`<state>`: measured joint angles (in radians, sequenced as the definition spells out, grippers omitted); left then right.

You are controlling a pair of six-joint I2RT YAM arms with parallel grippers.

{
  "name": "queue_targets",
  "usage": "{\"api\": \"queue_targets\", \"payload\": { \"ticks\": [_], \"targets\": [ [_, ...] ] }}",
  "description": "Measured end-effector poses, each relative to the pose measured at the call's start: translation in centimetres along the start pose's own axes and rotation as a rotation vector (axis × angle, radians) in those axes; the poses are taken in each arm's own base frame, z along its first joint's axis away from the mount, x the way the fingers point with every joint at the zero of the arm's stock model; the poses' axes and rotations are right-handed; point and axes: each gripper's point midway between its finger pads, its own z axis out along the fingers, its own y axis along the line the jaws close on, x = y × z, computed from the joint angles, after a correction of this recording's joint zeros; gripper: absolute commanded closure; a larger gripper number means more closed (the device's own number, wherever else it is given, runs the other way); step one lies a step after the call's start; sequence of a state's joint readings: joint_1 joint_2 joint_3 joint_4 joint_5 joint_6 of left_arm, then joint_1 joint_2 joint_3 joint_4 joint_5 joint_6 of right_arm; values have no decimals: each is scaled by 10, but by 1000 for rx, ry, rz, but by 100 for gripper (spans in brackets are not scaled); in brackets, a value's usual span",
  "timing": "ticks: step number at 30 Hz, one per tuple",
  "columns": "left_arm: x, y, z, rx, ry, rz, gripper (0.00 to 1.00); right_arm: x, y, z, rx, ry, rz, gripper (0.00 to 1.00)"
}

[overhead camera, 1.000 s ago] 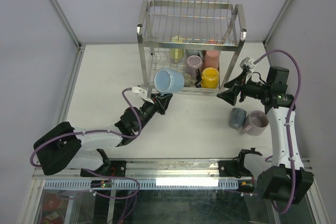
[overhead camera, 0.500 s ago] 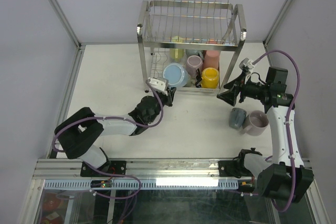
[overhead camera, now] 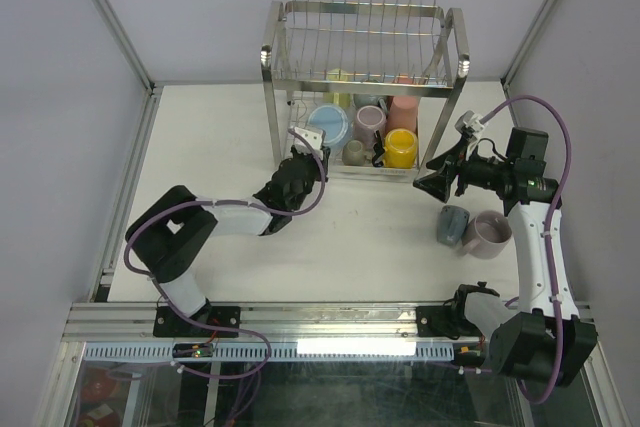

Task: Load the cups into the dish rack
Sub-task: Turn the cup upside down in the dish rack.

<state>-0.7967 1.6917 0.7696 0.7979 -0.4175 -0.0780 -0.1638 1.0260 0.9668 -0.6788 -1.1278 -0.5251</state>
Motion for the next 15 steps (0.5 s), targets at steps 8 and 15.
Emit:
{"api": "queue_targets", "payload": {
  "ticks": [8, 15],
  "targets": [
    [10, 3, 19, -18, 40, 61, 100, 1, -1, 0, 5, 3, -1, 30],
    [12, 16, 32, -51, 63, 88, 100, 1, -1, 0, 5, 4, -1, 31]
  ]
}}
